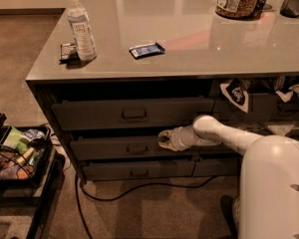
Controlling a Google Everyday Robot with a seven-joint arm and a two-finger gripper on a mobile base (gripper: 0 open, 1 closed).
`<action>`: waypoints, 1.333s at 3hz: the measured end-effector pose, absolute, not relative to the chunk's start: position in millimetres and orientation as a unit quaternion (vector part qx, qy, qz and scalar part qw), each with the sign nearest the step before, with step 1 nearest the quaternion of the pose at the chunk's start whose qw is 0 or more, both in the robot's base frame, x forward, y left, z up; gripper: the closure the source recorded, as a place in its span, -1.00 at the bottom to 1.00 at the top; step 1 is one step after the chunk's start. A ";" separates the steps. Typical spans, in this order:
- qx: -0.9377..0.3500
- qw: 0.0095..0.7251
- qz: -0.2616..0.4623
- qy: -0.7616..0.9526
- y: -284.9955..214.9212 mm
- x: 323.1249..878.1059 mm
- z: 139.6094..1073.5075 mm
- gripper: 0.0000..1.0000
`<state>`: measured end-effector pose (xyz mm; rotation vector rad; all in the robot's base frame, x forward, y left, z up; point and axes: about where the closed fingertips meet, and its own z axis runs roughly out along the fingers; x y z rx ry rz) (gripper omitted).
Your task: Open middle drawer
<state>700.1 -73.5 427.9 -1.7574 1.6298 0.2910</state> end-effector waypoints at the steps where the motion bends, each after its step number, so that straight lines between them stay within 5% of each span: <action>1: -0.681 0.352 0.118 0.632 -73.8 699.4 427.5 1.00; 4: -0.679 0.341 0.134 0.637 -72.5 697.7 428.1 1.00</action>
Offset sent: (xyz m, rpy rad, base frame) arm -0.1660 -0.0008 -0.0267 0.0452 0.8255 0.2478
